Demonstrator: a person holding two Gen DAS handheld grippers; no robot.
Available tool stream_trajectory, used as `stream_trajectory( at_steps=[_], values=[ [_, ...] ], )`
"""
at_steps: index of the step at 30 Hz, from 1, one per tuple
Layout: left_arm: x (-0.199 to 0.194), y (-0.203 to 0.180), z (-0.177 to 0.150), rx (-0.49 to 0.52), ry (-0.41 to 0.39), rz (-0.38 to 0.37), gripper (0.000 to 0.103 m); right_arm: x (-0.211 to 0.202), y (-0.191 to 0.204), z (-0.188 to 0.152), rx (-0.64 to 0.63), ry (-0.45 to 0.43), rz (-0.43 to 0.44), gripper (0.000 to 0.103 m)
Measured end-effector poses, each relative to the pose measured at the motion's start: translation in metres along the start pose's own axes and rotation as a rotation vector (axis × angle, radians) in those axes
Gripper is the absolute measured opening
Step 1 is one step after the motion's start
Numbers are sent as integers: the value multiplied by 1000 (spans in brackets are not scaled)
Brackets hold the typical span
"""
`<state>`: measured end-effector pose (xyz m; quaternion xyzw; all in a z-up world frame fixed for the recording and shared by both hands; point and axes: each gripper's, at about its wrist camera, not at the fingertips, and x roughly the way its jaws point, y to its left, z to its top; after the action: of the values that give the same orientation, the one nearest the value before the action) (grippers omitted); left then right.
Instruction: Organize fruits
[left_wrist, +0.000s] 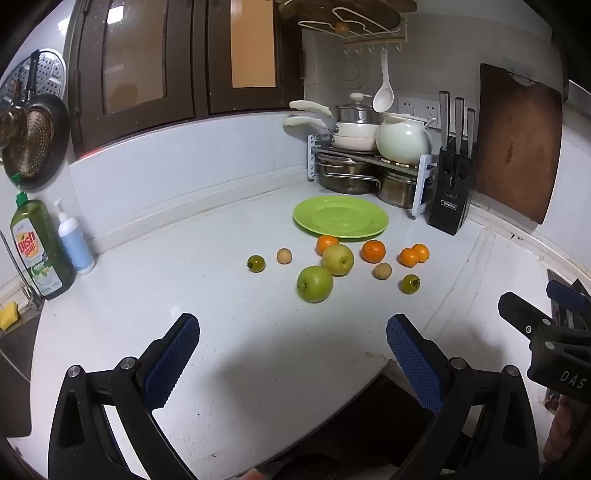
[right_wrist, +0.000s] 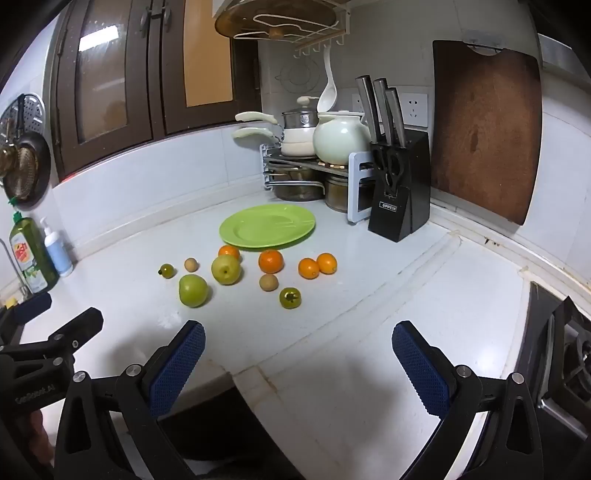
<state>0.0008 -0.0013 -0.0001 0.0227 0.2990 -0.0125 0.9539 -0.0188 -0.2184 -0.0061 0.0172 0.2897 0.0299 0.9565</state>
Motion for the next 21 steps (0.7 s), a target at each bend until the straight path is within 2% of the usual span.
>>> stream_trajectory(
  at_steps=[11,21],
  values=[
    [-9,-1,-1,-21,-37,0,103,-6,2,-4,0,0,-4,102],
    [-9,5,-1,-30,-19,-12,103,-7,3,-2,-8,-6,-4,102]
  ],
)
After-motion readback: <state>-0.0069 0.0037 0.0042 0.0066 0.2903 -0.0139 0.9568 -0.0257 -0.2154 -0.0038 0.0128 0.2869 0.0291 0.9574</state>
